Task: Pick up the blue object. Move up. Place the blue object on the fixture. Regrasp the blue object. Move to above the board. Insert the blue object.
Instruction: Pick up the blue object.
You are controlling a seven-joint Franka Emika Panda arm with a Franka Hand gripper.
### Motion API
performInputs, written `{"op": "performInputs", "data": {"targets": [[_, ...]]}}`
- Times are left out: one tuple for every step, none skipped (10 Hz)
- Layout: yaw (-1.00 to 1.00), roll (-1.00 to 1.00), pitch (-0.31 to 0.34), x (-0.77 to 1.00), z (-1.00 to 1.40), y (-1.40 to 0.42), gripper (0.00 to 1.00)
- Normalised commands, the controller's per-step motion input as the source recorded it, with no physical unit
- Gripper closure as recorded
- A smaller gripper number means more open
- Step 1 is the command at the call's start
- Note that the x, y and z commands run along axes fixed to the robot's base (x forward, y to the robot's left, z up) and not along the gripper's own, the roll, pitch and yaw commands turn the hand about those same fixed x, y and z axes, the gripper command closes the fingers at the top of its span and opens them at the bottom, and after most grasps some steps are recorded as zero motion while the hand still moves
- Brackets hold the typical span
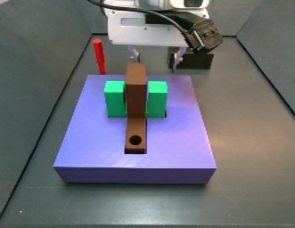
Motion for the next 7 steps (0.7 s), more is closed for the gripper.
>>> {"op": "performInputs", "data": {"targets": [[0.00, 0.27, -0.371, -0.16, 0.00, 0.00, 0.00], [0.00, 0.20, -0.411, -0.03, -0.24, 0.00, 0.00], [0.00, 0.27, -0.389, -0.13, -0.13, 0.00, 0.00], [0.00, 0.28, -0.324, -0.14, -0.17, 0.05, 0.00], [0.00, 0.26, -0.331, -0.18, -0.35, 0.03, 0.00], [0.00, 0.23, -0.347, -0.22, -0.37, 0.07, 0.00], [0.00, 0.17, -0.357, -0.26, -0.31, 0.12, 0.00]]}}
